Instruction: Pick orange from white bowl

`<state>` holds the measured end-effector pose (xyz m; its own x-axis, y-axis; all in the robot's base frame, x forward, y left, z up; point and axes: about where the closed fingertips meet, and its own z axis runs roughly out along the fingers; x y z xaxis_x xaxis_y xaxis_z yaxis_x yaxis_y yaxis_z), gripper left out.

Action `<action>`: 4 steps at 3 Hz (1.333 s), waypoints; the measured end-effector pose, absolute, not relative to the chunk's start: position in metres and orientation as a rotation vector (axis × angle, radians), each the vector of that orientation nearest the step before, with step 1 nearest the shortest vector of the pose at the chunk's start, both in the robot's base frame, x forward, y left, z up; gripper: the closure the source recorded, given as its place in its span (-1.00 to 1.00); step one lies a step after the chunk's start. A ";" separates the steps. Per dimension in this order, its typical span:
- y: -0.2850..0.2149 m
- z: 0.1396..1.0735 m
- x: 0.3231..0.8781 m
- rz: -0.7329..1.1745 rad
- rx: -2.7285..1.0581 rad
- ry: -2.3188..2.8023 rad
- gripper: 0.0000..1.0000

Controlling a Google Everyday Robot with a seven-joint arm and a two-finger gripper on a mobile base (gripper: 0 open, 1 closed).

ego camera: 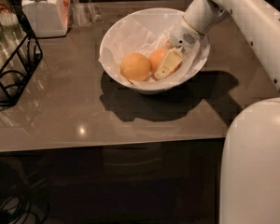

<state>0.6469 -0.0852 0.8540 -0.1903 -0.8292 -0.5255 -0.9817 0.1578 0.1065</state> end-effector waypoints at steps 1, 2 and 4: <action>-0.086 0.860 0.648 0.573 -1.729 2.084 0.33; -0.087 0.879 0.647 0.510 -1.730 2.044 0.79; -0.095 0.962 0.624 0.396 -1.684 1.840 1.00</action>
Offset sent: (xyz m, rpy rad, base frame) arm -0.0080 -0.0077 0.0523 -0.0282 -0.1579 0.0027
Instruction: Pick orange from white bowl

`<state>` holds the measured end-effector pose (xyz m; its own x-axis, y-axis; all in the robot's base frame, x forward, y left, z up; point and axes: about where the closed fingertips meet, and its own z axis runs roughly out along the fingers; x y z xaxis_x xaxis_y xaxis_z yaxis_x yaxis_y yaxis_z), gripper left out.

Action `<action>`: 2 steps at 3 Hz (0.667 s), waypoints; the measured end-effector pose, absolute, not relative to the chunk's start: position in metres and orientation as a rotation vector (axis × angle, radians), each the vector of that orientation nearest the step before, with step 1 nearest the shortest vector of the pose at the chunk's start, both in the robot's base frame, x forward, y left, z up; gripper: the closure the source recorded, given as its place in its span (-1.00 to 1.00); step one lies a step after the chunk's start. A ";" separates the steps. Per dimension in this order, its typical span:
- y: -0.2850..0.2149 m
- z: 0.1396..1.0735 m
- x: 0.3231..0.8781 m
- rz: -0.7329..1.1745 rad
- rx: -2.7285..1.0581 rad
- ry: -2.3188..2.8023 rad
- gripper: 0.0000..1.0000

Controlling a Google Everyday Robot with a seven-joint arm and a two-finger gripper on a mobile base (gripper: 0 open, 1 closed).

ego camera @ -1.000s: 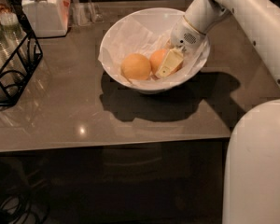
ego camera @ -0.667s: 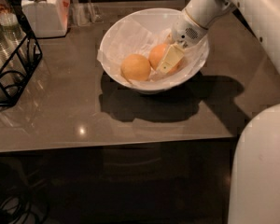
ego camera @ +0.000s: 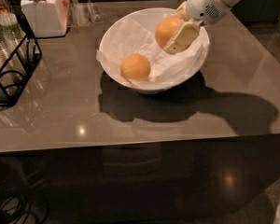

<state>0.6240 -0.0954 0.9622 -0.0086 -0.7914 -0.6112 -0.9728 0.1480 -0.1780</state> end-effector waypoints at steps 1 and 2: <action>-0.112 0.993 0.595 0.362 -1.608 1.808 1.00; -0.128 1.013 0.566 0.331 -1.538 1.787 1.00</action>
Offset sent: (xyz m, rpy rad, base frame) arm -0.0961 -0.0591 0.0756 0.1216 -0.1714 -0.1514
